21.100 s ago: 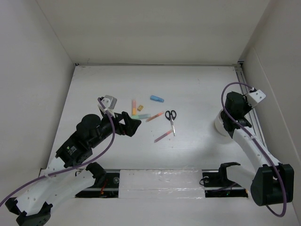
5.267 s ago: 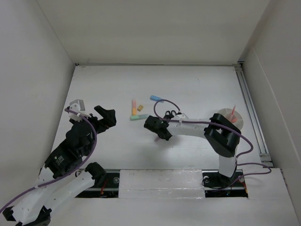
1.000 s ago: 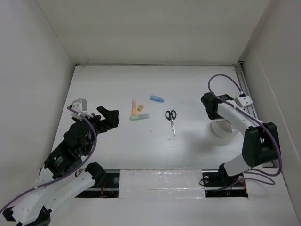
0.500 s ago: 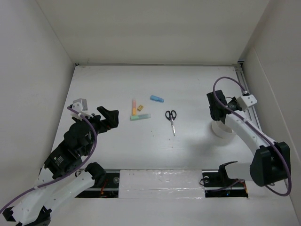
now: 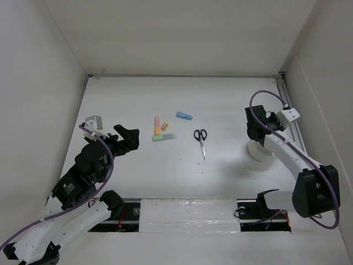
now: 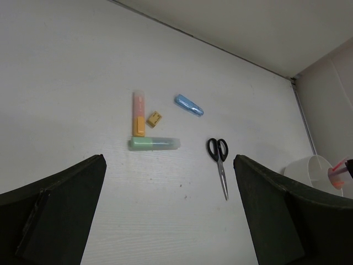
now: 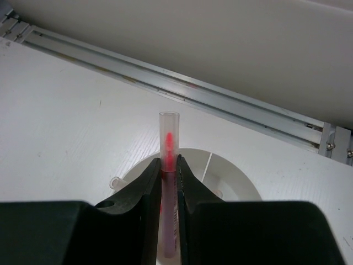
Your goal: Sort the stationery into containers
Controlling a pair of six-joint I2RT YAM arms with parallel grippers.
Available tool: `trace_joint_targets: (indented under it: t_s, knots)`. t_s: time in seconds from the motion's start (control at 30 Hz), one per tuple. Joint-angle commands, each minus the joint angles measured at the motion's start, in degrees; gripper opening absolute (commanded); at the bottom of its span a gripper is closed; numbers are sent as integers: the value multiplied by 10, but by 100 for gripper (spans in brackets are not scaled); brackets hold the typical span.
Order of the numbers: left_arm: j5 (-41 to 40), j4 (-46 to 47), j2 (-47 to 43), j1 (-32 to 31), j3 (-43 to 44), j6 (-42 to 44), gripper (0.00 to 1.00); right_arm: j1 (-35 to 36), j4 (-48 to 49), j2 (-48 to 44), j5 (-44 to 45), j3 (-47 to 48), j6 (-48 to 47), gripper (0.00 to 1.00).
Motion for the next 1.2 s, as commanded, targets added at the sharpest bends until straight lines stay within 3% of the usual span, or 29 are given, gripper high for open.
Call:
trace_joint_targets:
  t_s: [0.0, 0.07, 0.17, 0.3, 0.6, 0.73, 0.83, 0.87, 1.17]
  knots:
    - [2, 24, -5, 2, 1, 8, 100, -3, 22, 0, 7, 8, -2, 18]
    - [2, 24, -5, 2, 1, 8, 100, -3, 12, 0, 7, 8, 6, 18]
    - [2, 24, -5, 2, 1, 8, 100, -3, -9, 0, 7, 14, 24, 28]
    - [2, 24, -5, 2, 1, 8, 100, -3, -9, -5, 7, 14, 24, 33]
    - [2, 24, -5, 2, 1, 8, 100, 18, -3, -39, 1, 8, 19, 38]
    - [2, 24, -5, 2, 1, 8, 100, 66, -3, -95, -17, 22, -30, 53]
    - [-10, 24, 0, 2, 1, 8, 100, 103, -29, -146, -24, 56, -53, 77]
    - [-10, 24, 7, 2, 1, 3, 100, 112, -35, -158, -24, 65, -67, 97]
    - [-46, 1, 39, 2, 6, -14, 100, 218, 4, -199, -216, 130, -236, 100]
